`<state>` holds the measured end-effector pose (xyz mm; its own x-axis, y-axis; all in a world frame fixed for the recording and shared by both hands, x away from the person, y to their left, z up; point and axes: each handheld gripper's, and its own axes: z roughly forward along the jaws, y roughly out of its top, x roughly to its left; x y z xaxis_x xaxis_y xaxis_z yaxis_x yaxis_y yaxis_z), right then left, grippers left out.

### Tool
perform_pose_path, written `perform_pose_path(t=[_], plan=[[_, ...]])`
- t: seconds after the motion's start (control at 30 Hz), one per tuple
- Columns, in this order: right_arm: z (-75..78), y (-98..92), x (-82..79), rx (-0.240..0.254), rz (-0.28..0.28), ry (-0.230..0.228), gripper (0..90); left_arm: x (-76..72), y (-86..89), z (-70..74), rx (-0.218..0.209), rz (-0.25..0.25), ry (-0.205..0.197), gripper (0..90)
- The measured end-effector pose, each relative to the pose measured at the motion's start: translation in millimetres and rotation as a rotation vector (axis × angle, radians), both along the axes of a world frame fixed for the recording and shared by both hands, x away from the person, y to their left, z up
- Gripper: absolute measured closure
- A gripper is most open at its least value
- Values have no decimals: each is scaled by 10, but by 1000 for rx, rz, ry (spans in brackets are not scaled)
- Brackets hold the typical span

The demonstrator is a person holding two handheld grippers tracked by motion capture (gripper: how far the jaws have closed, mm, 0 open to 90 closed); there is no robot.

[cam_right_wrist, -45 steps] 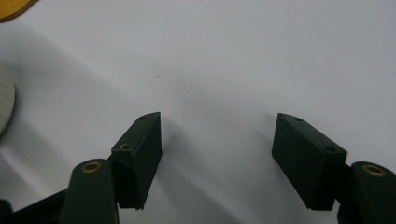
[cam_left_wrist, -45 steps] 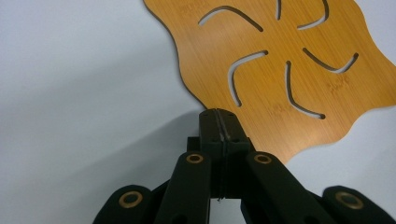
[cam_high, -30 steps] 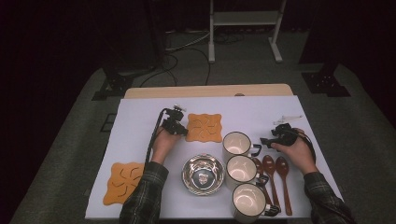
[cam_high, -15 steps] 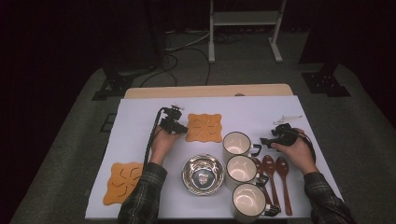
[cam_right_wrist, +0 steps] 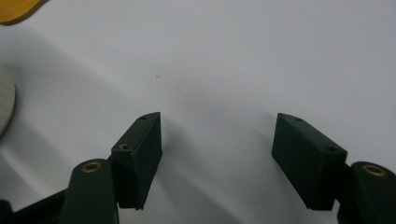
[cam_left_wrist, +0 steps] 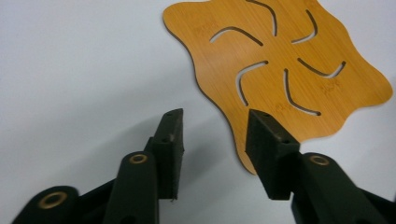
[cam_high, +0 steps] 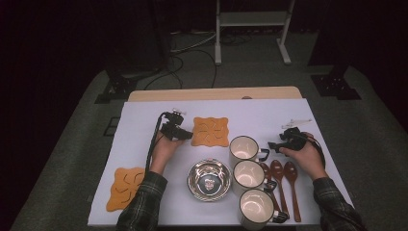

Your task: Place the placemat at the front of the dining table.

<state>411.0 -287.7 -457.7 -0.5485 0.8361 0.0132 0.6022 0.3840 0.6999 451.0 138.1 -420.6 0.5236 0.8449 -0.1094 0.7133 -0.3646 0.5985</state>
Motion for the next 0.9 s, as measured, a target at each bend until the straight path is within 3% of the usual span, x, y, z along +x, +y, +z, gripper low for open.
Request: perform_pose_path(t=[0.6, 0.9], plan=[[-1, 0, -2, 0, 1, -1, 312, -158, 80, 2, -5, -17, -50, 207], [0, 1, 2, -1, 2, 0, 311, -233, 82, -2, -4, -23, -56, 106]])
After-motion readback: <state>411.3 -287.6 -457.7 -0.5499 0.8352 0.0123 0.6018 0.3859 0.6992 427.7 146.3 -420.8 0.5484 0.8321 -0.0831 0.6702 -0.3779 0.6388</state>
